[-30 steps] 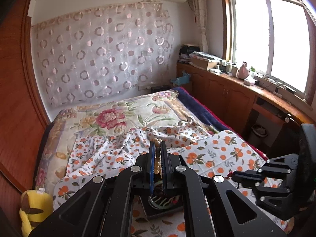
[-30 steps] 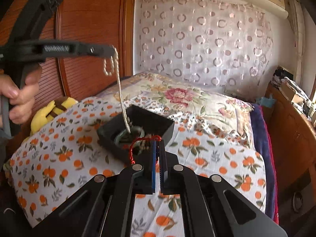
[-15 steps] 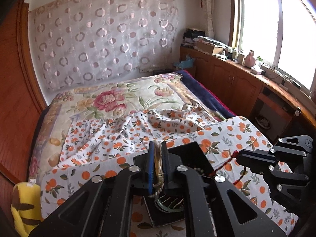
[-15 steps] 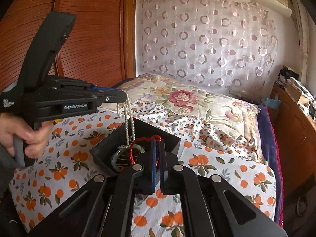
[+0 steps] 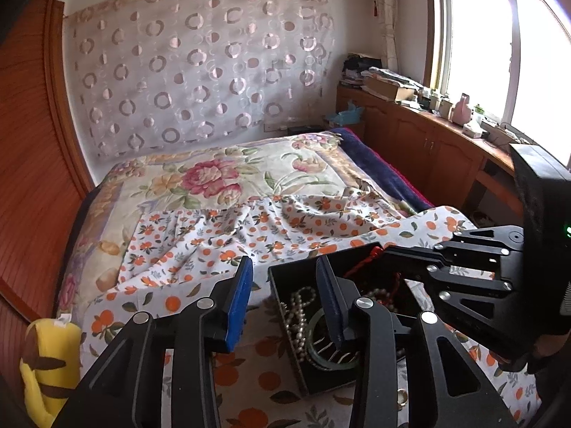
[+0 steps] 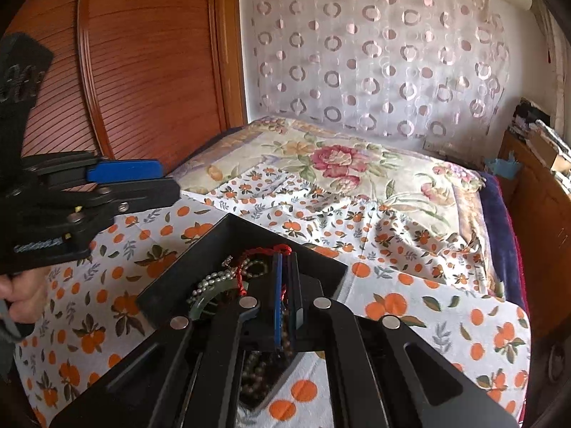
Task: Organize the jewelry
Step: 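Lower the pearls and red bracelet into the box and open both grippers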
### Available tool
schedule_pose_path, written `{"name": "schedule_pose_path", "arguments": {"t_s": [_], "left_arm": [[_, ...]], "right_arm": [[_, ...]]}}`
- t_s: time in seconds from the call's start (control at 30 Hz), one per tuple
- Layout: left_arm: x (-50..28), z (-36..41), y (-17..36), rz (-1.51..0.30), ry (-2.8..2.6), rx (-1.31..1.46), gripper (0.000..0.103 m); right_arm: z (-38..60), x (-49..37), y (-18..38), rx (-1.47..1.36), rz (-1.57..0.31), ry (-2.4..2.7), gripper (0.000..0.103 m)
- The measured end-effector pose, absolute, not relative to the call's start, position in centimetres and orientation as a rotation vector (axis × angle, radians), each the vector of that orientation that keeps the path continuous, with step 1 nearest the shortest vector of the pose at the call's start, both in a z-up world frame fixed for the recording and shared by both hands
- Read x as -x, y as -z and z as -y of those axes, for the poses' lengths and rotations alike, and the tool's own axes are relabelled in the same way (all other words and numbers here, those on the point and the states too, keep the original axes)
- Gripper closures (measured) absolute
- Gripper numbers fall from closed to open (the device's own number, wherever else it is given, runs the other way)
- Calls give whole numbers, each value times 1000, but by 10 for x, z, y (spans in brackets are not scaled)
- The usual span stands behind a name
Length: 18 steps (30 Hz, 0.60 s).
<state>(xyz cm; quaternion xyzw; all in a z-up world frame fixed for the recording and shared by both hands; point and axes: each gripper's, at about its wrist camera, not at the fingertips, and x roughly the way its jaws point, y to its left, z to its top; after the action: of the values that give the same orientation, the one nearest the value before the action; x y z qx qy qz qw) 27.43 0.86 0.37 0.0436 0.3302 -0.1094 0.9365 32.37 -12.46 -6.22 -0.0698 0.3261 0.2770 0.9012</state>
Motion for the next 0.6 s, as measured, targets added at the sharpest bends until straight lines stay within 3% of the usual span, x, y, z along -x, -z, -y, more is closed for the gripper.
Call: {"name": "schedule_pose_path", "arguments": {"t_s": [0.2,0.33,0.4,0.47,0.6], "left_arm": [[-271,-14,1,-686,217,-83,68],[-267,-16,5,-688,217,-79,62],[-263,-16,7,-691,218,-76,62],[-262,-15,9,-695,220,-74,62],[-254,-15,12,-702,227,-70,62]], "right_arm": [[112,-330,66,148,-688,-582,99],[115,-331,67,145,-685,-570,98],[117,-330,67,142,-681,-567,93],[121,-328,65,118,-671,-573,74],[128,-322,61,112,-652,-572,72]]}}
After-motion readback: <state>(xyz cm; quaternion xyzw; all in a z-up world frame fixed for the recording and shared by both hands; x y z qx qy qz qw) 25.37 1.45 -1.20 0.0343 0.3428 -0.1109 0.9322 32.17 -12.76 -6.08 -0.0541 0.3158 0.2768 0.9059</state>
